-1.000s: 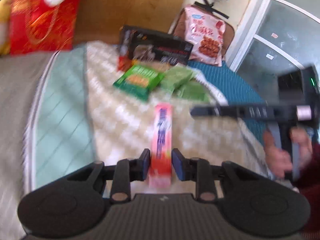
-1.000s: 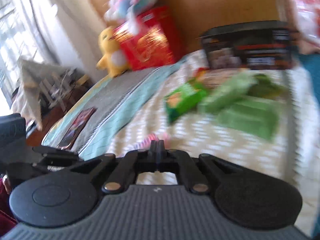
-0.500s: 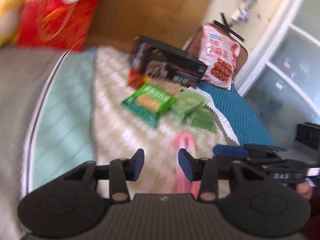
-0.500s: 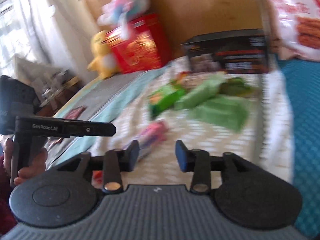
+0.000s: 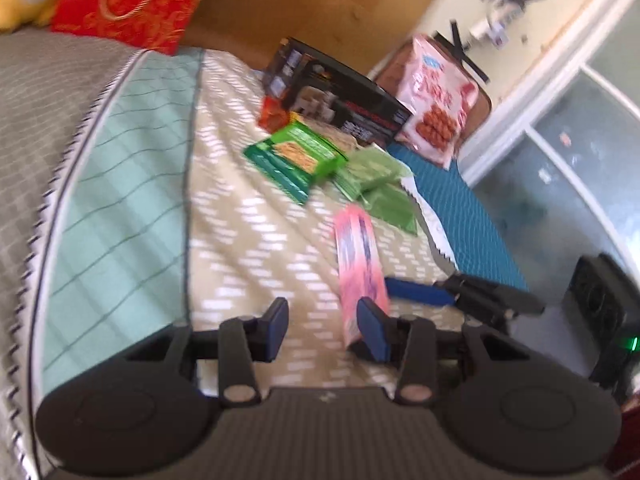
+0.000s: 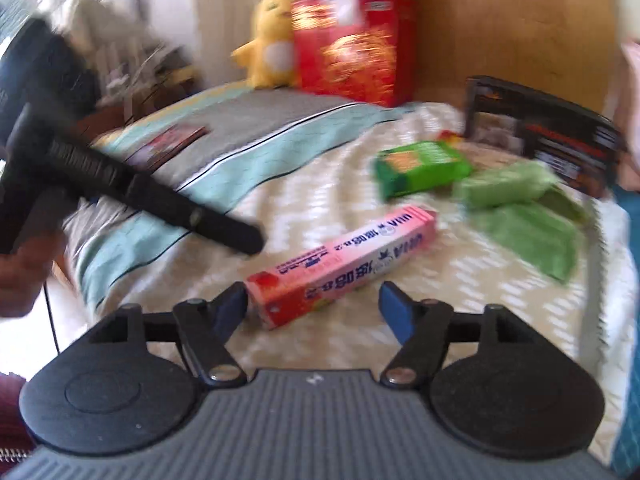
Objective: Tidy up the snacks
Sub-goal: 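Grasp the pink candy box with the right tool, then lower the pink box upright into the black box and open the right tool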
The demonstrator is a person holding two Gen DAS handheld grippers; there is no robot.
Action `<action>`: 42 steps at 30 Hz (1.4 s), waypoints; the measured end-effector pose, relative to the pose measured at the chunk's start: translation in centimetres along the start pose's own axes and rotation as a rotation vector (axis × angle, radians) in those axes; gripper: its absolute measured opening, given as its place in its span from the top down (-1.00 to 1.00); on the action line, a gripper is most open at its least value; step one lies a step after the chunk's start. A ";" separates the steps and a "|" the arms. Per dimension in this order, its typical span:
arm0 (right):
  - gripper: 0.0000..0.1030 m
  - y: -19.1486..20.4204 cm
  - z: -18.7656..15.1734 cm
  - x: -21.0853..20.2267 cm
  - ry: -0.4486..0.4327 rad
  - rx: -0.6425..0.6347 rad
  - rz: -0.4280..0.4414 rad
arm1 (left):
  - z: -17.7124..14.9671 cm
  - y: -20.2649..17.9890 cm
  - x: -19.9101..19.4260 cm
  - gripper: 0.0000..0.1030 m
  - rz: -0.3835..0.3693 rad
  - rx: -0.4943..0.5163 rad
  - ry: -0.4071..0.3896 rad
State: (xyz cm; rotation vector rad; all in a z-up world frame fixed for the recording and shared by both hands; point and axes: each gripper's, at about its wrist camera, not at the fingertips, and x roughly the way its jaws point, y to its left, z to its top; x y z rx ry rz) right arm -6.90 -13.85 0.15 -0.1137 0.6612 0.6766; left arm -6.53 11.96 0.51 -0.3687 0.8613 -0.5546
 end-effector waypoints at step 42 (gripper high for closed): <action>0.42 -15.6 14.1 1.8 -0.251 -0.116 -0.241 | 26.4 -10.1 13.1 0.13 0.155 0.207 -0.192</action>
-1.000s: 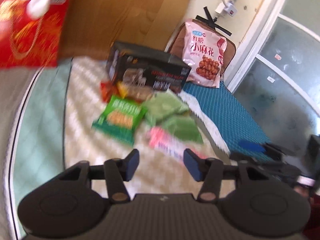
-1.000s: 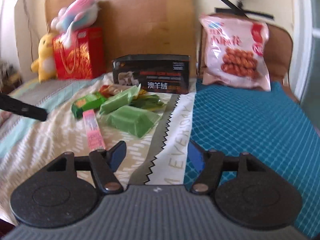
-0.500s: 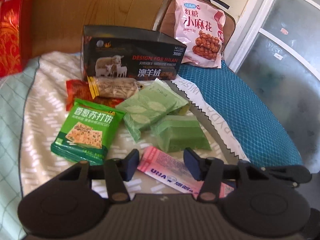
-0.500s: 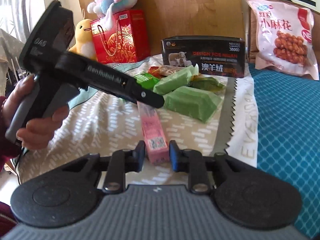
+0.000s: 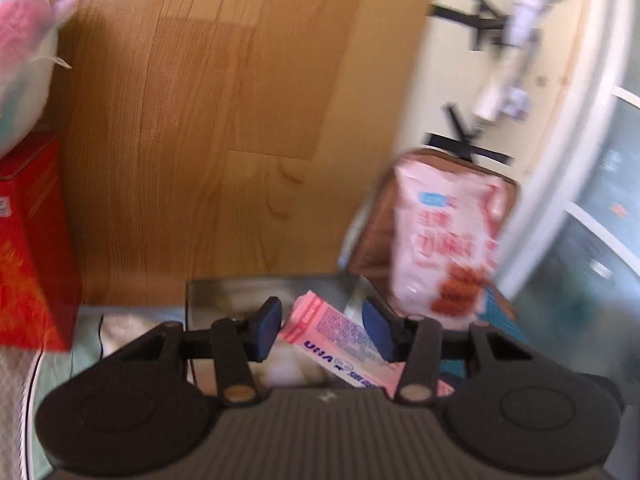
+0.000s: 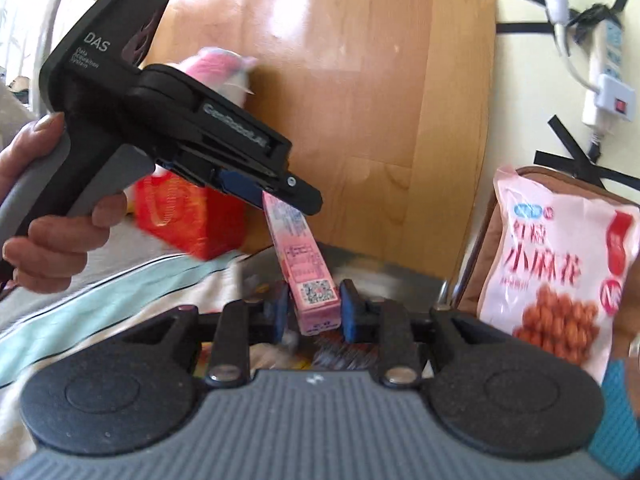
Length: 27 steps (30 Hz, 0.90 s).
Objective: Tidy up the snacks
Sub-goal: 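Lower the pink box upright into the black box and open the right tool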
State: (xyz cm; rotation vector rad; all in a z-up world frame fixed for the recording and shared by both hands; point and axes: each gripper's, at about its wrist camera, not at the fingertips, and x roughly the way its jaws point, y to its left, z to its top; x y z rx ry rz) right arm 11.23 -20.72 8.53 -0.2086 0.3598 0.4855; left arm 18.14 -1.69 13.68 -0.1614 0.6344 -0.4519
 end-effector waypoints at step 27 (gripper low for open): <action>0.62 -0.8 -8.2 -1.1 0.250 0.659 0.268 | -16.2 4.8 -7.1 0.14 -0.092 -0.236 0.131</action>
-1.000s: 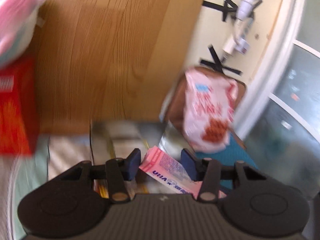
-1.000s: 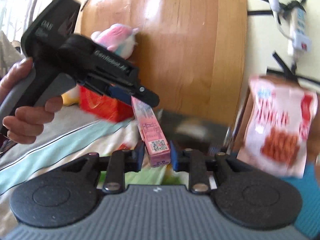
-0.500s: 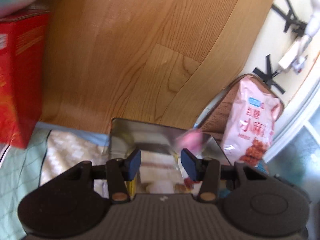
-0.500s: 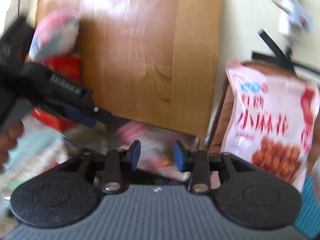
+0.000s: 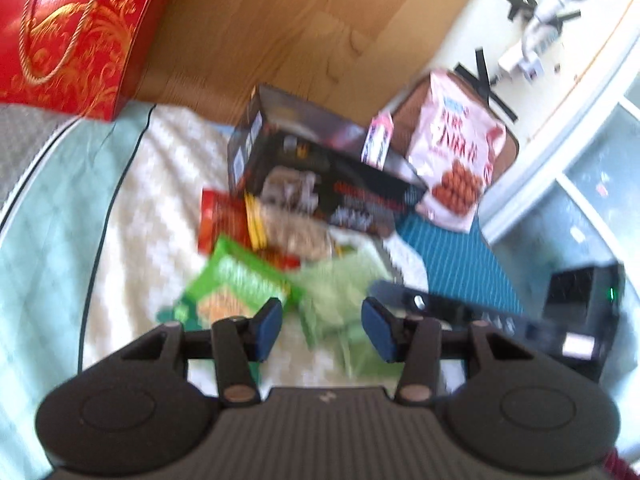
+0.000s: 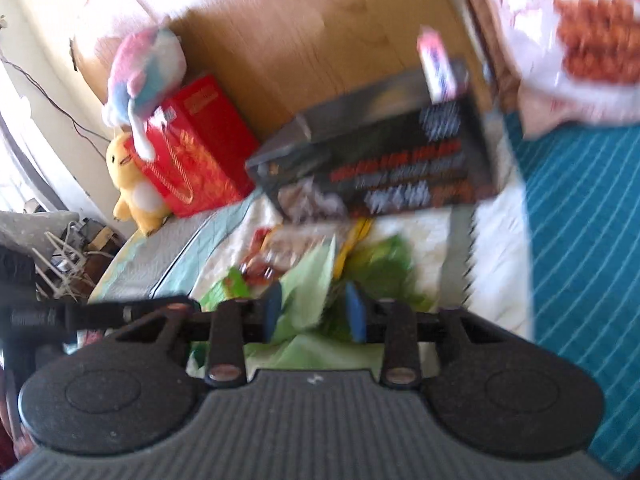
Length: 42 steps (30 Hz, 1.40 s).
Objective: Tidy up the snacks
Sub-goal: 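Lower the pink box upright into the black box and open the right tool, then grasp the light green square pack with the right tool, then drop the light green pack into the black box with the right tool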
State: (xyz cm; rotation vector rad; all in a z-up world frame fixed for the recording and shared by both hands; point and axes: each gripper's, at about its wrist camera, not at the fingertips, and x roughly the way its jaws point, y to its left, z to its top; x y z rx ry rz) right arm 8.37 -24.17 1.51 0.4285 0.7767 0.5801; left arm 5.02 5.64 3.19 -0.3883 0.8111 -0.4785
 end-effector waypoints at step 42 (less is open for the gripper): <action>0.70 5.9 0.8 -1.9 -0.238 -0.513 -0.184 | 6.0 -7.5 0.6 0.27 -0.026 0.241 -0.097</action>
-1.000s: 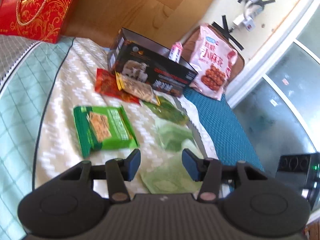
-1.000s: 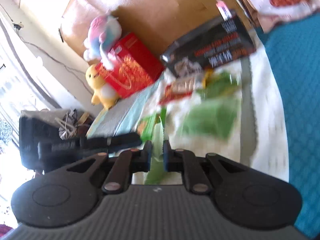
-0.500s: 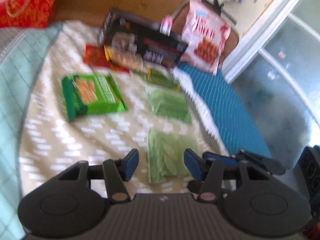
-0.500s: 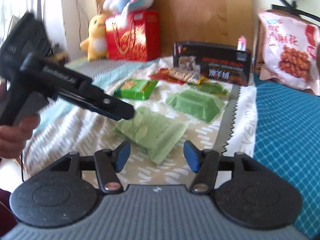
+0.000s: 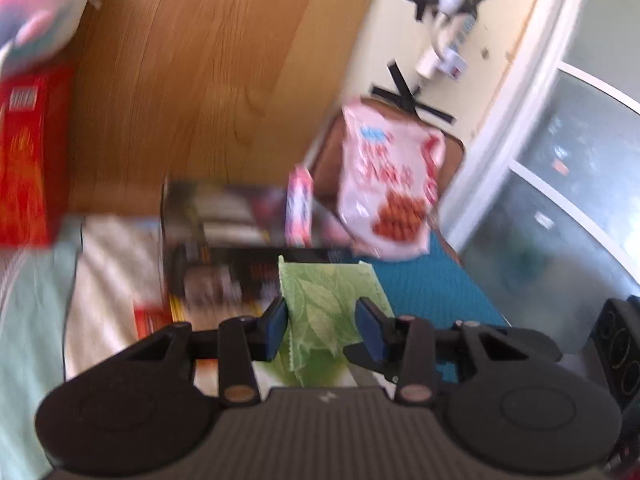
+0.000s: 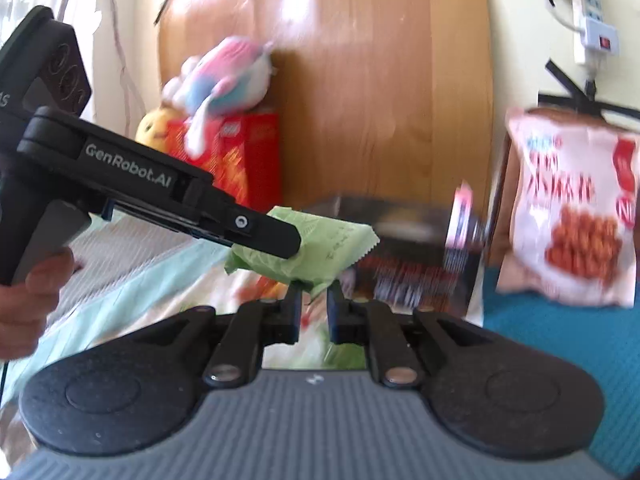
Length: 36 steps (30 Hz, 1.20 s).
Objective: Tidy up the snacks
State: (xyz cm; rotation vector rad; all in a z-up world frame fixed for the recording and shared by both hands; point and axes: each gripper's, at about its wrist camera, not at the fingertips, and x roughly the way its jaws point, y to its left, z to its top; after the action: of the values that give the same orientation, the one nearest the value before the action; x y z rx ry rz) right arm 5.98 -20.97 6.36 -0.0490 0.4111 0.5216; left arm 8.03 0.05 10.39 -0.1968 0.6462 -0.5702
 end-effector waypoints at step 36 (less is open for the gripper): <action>0.74 -0.2 -2.8 4.7 0.239 0.040 0.120 | -3.3 6.6 6.0 0.10 0.055 -0.184 0.170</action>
State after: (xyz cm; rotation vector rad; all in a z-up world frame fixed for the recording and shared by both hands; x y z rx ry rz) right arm 8.75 -19.28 1.96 -0.0488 0.6610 0.6285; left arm 12.81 2.16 2.38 -0.3040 0.8678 -0.4779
